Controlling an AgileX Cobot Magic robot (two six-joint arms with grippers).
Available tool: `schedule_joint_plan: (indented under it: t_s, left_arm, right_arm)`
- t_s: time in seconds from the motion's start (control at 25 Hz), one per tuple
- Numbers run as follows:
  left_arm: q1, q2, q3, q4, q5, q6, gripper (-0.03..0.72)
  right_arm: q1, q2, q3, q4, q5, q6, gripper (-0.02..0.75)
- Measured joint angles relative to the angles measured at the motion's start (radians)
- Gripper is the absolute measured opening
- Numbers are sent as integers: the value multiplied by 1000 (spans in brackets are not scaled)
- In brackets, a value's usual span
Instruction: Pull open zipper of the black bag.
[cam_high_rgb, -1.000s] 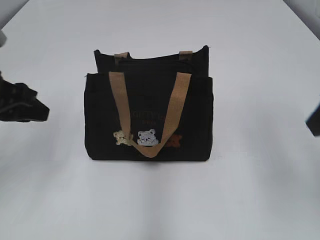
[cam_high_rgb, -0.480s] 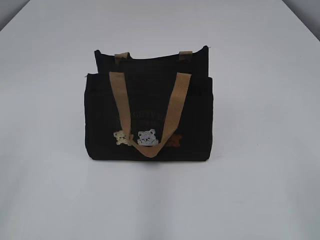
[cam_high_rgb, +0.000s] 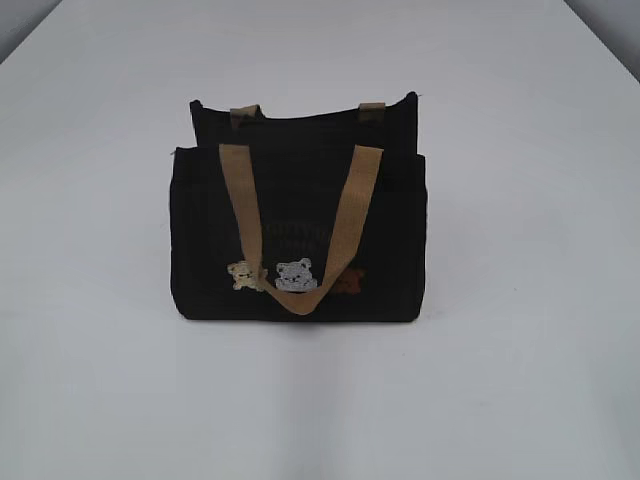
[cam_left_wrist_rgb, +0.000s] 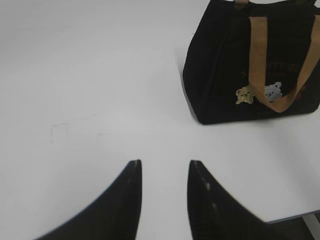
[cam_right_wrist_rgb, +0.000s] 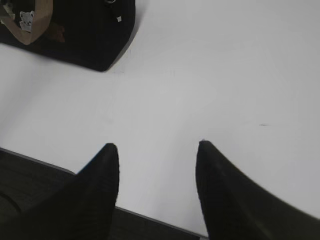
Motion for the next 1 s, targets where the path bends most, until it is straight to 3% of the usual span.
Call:
schedule_joint_plan:
  t_s: [0.68, 1.0]
  left_arm:
    - [1, -11, 0, 0, 0, 0, 236]
    - [121, -11, 0, 1, -1, 0, 235]
  right_arm:
    - [0, -12, 0, 0, -1, 3, 379]
    - [-92, -12, 0, 8, -4, 3, 379]
